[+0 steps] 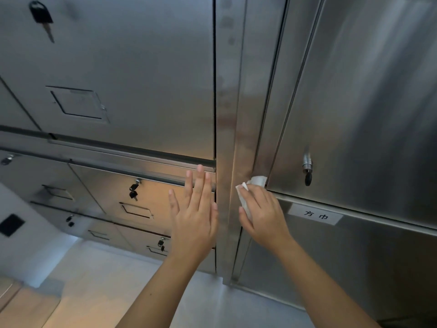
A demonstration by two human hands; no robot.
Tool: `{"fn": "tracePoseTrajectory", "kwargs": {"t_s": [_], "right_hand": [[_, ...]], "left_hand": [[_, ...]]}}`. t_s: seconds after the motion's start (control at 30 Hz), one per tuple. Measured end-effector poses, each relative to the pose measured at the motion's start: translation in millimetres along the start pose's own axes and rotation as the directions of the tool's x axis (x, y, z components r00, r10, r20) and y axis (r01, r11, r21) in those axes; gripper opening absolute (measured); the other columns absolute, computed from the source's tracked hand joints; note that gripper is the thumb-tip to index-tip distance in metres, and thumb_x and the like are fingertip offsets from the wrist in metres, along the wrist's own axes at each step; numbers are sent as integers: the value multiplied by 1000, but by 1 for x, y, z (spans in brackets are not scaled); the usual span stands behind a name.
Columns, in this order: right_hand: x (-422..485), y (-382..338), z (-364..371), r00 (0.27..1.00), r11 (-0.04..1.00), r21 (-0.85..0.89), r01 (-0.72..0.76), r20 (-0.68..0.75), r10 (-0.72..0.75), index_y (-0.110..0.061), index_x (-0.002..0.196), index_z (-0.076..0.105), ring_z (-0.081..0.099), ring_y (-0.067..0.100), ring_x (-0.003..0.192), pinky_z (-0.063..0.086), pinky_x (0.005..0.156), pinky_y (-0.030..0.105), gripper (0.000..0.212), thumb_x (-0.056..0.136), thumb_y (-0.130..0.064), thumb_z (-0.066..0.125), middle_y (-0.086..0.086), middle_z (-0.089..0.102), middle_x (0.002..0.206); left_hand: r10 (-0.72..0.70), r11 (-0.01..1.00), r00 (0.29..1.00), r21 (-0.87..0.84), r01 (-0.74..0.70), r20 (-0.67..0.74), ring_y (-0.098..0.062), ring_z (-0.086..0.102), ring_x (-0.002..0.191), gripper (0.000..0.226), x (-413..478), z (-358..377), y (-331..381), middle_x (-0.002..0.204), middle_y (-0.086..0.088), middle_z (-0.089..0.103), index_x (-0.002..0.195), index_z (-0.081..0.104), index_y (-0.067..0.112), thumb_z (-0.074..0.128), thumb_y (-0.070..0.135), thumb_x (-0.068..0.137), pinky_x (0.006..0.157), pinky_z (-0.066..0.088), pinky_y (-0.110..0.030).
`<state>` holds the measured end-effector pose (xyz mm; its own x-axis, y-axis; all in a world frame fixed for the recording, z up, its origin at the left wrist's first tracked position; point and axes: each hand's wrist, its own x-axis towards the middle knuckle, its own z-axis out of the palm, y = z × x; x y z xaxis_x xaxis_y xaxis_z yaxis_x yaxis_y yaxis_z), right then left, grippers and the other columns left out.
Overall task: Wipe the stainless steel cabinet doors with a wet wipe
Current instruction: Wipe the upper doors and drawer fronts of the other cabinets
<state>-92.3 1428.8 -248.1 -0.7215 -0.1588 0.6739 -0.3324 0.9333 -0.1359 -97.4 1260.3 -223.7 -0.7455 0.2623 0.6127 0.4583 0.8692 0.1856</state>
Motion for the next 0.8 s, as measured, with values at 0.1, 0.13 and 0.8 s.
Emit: {"fn": "tracePoseTrajectory", "kwargs": {"t_s": [0.1, 0.13, 0.8], "right_hand": [[10, -20, 1, 999, 998, 55, 23, -46, -20, 4, 113, 63, 56, 25, 100, 50, 81, 36, 41, 84, -20, 49, 17, 63, 106], [15, -27, 2, 998, 997, 73, 23, -59, -19, 4, 114, 63, 56, 25, 101, 50, 82, 36, 41, 83, -20, 49, 17, 63, 107], [110, -253, 90, 995, 977, 198, 80, -77, -66, 1, 121, 58, 47, 18, 102, 49, 76, 33, 48, 84, -28, 47, 15, 60, 111]], "left_hand": [[-37, 999, 999, 7, 37, -30, -28, 20, 139, 53, 0, -13, -8, 151, -11, 20, 143, 25, 6, 29, 23, 93, 106, 12, -59], [-42, 999, 998, 15, 43, -39, -29, 19, 139, 54, -1, -17, -13, 151, -11, 20, 143, 25, 6, 30, 23, 93, 106, 12, -59], [-280, 956, 958, 67, 284, -67, -33, 18, 139, 55, -43, -131, -229, 151, -11, 23, 143, 32, 5, 29, 25, 92, 106, 8, -58]]}}
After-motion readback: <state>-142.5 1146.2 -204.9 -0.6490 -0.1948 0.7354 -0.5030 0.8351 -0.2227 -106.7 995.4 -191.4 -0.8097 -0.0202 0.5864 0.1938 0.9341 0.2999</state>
